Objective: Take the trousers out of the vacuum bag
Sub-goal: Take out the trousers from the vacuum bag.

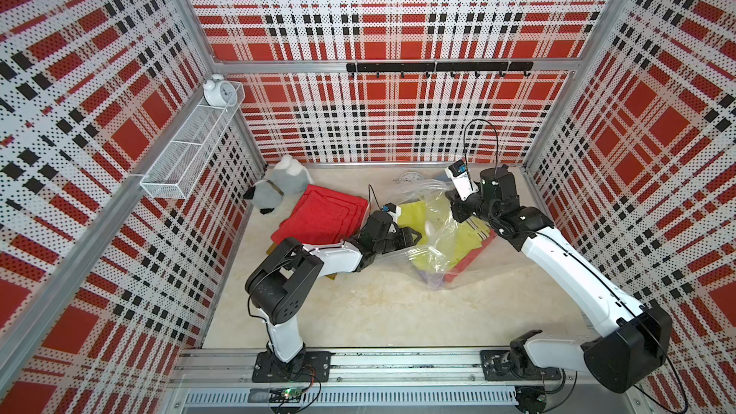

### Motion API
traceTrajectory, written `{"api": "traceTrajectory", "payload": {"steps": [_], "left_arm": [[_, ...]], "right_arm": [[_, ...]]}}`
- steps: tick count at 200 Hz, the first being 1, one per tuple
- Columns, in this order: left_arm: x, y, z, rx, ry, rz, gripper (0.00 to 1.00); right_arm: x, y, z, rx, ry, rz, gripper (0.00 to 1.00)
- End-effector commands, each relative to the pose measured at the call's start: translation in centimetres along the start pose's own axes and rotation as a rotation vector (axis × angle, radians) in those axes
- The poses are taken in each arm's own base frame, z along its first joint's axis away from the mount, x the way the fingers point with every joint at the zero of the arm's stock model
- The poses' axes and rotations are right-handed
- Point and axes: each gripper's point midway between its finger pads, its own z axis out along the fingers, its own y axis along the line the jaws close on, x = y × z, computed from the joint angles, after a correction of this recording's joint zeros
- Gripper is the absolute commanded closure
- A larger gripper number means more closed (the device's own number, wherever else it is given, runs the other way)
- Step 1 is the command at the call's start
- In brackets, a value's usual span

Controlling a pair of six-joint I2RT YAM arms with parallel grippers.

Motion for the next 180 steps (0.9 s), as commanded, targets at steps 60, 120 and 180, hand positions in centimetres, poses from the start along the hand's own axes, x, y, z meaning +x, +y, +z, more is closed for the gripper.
{"api": "traceTrajectory", "payload": {"steps": [60,120,180], "left_arm": [[1.1,0.0,2.8,0.065,0.048,-0.035,0.46],[0.0,-3.4,3.5,0.140,0.032,0.044,0.49],[-1.7,-4.6,3.4,0.169,0.002,0.063,0.83]], "right_arm": [[-0.4,-0.4,-0.5,0.023,-0.031,0.013,1.00],[-0.7,-0.3,-0.4,0.018,-0.039,0.012,1.00],[-0.5,-0.5,-0.5,0.027,-0.036,0.009,1.00]]}}
